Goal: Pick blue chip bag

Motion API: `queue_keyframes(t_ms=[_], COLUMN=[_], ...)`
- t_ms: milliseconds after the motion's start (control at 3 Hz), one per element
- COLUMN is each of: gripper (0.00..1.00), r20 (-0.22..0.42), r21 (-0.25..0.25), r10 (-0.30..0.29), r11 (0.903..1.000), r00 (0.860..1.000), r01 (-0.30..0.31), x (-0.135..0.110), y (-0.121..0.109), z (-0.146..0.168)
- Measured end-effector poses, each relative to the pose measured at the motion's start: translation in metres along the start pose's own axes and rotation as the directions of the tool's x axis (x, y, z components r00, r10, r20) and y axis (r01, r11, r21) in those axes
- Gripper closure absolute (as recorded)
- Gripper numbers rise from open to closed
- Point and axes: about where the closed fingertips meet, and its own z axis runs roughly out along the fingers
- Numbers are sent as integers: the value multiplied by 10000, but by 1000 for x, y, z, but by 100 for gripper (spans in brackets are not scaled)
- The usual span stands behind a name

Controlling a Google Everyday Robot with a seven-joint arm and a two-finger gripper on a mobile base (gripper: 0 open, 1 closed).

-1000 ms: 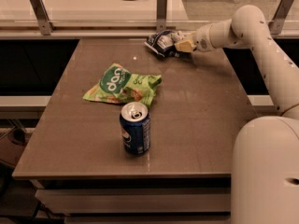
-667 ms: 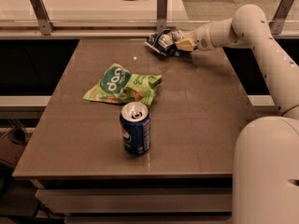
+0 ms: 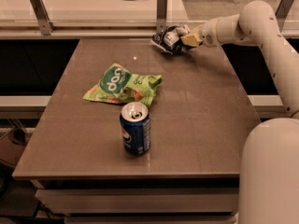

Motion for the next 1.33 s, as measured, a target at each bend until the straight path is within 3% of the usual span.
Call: queue_keyframes(t_ms=[667,1333], gripper=[100,100], r20=[141,482], r21=[946,1510], r10=[-246,-636], r11=[9952,9870], r00=[9996,9968], r01=[232,557], x=[-20,-46], y=[-27,-47], z=[-34,-57])
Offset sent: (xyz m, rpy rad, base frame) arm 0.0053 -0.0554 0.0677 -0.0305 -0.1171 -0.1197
